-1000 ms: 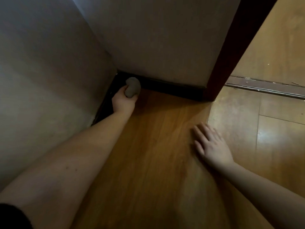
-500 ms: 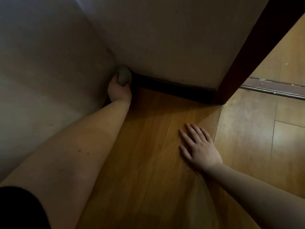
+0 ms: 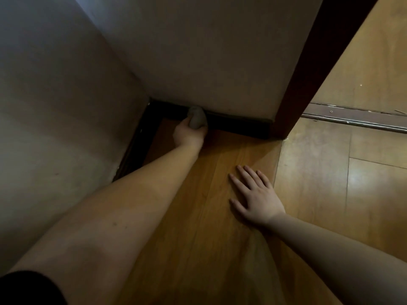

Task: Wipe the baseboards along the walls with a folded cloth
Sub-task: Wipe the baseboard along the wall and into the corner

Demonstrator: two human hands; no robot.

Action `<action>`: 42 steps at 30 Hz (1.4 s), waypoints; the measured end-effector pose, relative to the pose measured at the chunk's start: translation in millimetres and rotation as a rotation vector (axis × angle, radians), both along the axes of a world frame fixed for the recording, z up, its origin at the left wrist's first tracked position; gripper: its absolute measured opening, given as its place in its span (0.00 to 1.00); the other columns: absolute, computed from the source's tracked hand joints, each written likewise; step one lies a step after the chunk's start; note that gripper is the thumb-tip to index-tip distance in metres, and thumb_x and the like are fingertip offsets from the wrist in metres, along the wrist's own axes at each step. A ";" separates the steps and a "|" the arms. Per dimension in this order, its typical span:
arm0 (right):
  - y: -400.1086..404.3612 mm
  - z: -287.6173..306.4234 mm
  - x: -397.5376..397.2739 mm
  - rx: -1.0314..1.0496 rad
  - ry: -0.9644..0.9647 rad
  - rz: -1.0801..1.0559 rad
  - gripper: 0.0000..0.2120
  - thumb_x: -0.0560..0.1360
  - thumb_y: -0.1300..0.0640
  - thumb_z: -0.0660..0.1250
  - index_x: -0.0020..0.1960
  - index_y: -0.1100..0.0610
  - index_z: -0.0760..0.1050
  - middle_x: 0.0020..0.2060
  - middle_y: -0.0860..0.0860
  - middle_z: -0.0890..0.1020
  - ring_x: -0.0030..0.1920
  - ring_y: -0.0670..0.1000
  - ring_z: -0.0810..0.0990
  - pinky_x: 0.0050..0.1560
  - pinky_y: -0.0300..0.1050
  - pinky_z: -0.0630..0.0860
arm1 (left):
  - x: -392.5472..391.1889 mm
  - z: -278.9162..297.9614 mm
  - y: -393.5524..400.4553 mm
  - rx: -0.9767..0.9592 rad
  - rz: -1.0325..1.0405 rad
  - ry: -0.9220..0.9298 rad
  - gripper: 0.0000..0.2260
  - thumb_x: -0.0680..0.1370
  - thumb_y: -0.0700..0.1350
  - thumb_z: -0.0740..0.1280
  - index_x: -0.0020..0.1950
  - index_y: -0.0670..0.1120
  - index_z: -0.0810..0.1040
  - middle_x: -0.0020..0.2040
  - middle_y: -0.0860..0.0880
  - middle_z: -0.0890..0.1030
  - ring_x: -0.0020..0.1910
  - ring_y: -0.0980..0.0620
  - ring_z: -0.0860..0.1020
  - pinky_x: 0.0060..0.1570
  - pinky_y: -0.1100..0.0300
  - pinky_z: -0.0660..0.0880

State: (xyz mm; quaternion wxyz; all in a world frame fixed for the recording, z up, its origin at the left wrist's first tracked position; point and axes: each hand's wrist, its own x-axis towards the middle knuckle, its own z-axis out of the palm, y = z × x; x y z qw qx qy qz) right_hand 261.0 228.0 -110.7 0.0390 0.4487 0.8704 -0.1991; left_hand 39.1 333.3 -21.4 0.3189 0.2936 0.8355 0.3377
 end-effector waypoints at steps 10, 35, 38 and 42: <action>3.7 5.6 7.7 -0.031 0.028 0.077 0.34 0.79 0.32 0.48 0.80 0.42 0.40 0.80 0.47 0.40 0.78 0.50 0.35 0.75 0.51 0.33 | 78.5 15.0 -11.9 -0.039 -0.440 0.165 0.25 0.74 0.50 0.74 0.70 0.48 0.76 0.64 0.45 0.79 0.63 0.45 0.76 0.61 0.57 0.72; -23.6 2.5 74.1 0.133 -0.042 -0.214 0.29 0.82 0.39 0.46 0.80 0.47 0.52 0.80 0.51 0.53 0.80 0.51 0.46 0.77 0.50 0.42 | 167.7 22.6 -22.3 0.153 -0.372 0.171 0.21 0.76 0.48 0.71 0.68 0.45 0.76 0.64 0.44 0.77 0.62 0.44 0.75 0.57 0.56 0.72; -23.5 1.7 73.9 0.129 -0.040 -0.214 0.29 0.82 0.38 0.46 0.80 0.46 0.51 0.80 0.50 0.52 0.79 0.50 0.45 0.77 0.48 0.39 | 141.8 26.3 -24.2 0.111 -0.417 0.111 0.23 0.75 0.51 0.73 0.69 0.46 0.75 0.64 0.46 0.78 0.63 0.47 0.76 0.62 0.54 0.74; -22.4 0.6 74.1 0.125 -0.039 -0.213 0.29 0.82 0.37 0.45 0.80 0.46 0.51 0.80 0.50 0.53 0.79 0.49 0.45 0.77 0.47 0.38 | 74.1 32.4 -36.9 0.197 -0.355 0.097 0.23 0.75 0.51 0.74 0.68 0.48 0.76 0.62 0.49 0.80 0.60 0.52 0.77 0.60 0.57 0.74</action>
